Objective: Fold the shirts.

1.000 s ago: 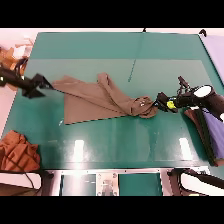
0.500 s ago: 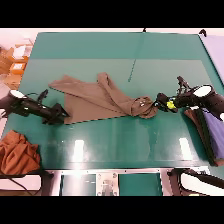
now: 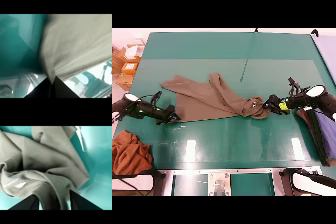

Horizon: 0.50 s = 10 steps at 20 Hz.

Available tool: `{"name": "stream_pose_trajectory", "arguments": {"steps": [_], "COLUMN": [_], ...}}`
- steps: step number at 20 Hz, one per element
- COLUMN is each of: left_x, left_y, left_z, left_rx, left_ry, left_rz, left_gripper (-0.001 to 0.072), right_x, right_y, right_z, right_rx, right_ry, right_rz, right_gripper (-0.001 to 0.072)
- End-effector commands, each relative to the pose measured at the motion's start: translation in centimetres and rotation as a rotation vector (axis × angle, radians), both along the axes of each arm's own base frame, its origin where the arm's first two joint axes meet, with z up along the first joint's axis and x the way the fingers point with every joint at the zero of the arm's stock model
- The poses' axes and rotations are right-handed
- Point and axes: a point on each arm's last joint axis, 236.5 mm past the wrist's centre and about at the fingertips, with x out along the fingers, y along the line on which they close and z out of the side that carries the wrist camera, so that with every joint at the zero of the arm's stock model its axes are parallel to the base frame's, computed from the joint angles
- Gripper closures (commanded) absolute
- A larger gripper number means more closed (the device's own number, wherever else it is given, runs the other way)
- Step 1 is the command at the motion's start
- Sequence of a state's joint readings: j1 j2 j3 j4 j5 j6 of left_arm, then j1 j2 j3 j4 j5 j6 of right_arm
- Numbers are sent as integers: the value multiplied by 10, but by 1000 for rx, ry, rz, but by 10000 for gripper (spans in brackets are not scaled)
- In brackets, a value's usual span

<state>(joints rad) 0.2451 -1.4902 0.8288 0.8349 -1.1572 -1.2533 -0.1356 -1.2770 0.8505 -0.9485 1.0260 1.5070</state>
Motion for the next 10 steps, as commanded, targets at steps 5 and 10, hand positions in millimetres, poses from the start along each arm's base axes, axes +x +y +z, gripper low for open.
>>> {"name": "stream_pose_trajectory", "arguments": {"steps": [5,10], "left_x": [1,1], "left_y": [18,13], "left_z": [-4,0], "left_rx": [26,2], "left_ry": [-19,-17], "left_rz": [7,14], "left_gripper": [679,679], "right_x": [-42,-43], "right_y": [14,28], "right_z": [-25,-15], "right_rx": [43,100], "right_ry": [121,114], "right_rz": [24,40], "right_gripper": [391,323]}}
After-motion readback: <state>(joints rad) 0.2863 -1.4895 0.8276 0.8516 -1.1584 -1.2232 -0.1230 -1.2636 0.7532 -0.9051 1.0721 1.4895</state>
